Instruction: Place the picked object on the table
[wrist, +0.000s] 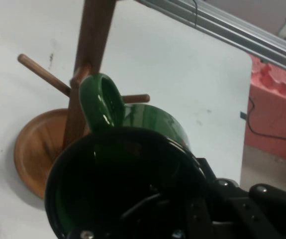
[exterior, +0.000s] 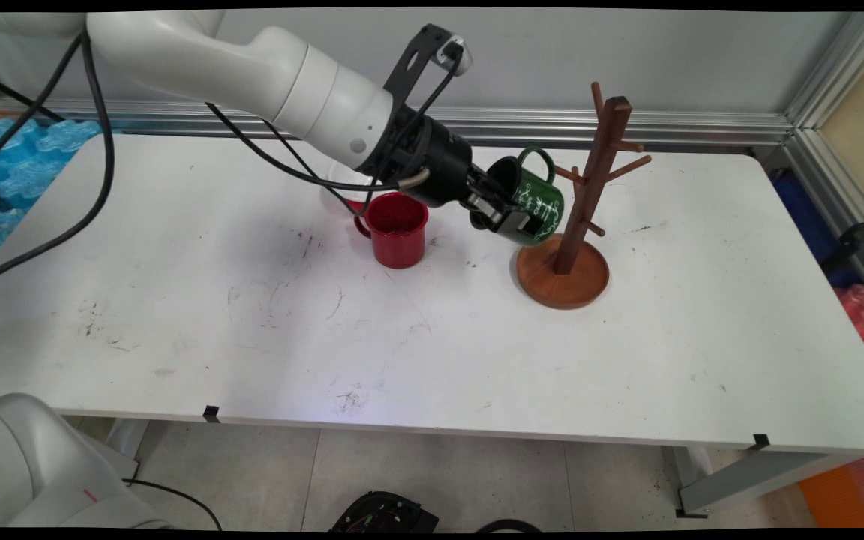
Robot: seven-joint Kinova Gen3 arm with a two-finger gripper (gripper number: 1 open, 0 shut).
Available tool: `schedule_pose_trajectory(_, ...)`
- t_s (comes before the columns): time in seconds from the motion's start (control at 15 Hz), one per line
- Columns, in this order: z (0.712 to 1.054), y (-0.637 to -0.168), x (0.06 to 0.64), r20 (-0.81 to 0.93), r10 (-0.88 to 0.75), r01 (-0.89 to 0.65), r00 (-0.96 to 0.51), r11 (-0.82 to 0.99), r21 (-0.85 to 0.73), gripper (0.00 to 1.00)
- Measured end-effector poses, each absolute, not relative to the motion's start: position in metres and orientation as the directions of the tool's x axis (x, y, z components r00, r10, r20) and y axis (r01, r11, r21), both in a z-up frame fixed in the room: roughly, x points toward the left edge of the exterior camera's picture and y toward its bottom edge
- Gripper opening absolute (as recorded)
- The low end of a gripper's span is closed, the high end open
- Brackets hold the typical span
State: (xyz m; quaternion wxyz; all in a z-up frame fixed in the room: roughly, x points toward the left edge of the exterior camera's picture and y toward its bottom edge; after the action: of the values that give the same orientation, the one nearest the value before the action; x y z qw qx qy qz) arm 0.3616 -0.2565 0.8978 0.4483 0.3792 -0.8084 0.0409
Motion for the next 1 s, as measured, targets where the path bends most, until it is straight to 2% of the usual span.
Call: schedule_pose_trajectory(1.0,0.891,-0.251,0.375,0.687,-0.537,-0.578,-0.490,0.790,0.206,0.00)
